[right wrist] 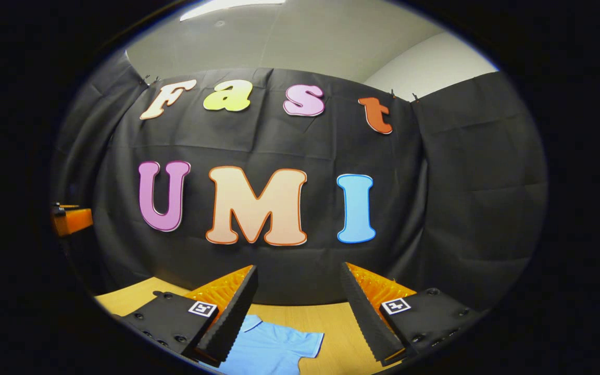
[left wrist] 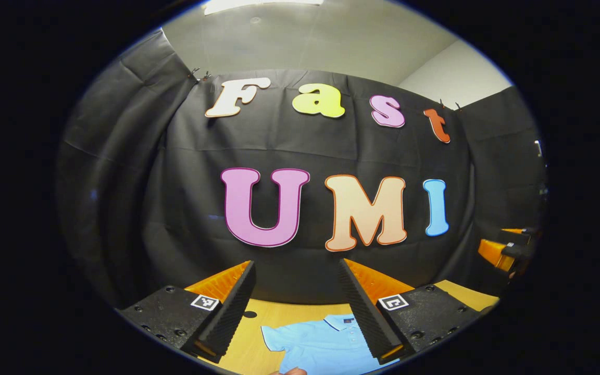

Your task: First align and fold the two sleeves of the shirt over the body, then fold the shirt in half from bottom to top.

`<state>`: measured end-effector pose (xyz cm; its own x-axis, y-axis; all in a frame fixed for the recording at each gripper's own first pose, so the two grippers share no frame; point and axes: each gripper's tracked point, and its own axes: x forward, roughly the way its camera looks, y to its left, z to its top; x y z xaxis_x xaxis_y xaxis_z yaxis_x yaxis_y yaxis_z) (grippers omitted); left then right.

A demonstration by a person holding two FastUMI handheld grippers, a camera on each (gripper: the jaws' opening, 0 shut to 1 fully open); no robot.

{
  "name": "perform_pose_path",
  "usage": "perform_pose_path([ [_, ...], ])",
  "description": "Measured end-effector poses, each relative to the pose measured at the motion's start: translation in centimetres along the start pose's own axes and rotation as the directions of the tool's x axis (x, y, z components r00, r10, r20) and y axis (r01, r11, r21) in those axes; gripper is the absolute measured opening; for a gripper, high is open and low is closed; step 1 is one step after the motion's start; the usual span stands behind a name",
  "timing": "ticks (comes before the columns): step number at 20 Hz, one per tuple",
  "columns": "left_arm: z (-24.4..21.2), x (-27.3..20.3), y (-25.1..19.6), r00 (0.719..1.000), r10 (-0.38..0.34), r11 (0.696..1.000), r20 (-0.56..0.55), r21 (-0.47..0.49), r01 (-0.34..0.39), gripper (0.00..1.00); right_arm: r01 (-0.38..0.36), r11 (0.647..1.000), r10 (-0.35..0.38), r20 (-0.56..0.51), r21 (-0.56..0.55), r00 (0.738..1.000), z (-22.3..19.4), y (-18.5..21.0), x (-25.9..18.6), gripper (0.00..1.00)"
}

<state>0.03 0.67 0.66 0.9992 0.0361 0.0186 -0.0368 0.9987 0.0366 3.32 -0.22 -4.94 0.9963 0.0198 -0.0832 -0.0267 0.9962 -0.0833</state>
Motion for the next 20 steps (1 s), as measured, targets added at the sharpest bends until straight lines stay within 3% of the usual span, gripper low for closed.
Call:
perform_pose_path([
  [6, 0.6, -0.7, -0.7, 1.000, 0.028, 1.000, 0.012, 0.011, -0.028, 0.93, -0.018, 0.999, 0.017, -0.031, -0.035, 0.999, -3.9, -1.5, 3.3, 0.99],
  [10, 0.7, -1.3, -1.0, 0.998, 0.056, 0.998, 0.009, 0.023, -0.056, 0.94, -0.045, 0.998, 0.040, -0.120, -0.036, 0.992, -9.1, -1.7, 6.3, 0.99],
  [16, 0.0, -2.1, 0.3, 0.990, 0.142, 0.989, -0.018, 0.044, -0.141, 0.94, -0.094, 0.995, 0.084, -0.277, -0.026, 0.957, -18.0, -1.9, 10.5, 0.99],
  [20, -1.1, -2.3, 1.1, 0.978, 0.201, 0.978, -0.050, 0.063, -0.197, 0.94, -0.103, 0.994, 0.080, -0.403, -0.037, 0.912, -25.3, -2.4, 12.7, 0.99],
])
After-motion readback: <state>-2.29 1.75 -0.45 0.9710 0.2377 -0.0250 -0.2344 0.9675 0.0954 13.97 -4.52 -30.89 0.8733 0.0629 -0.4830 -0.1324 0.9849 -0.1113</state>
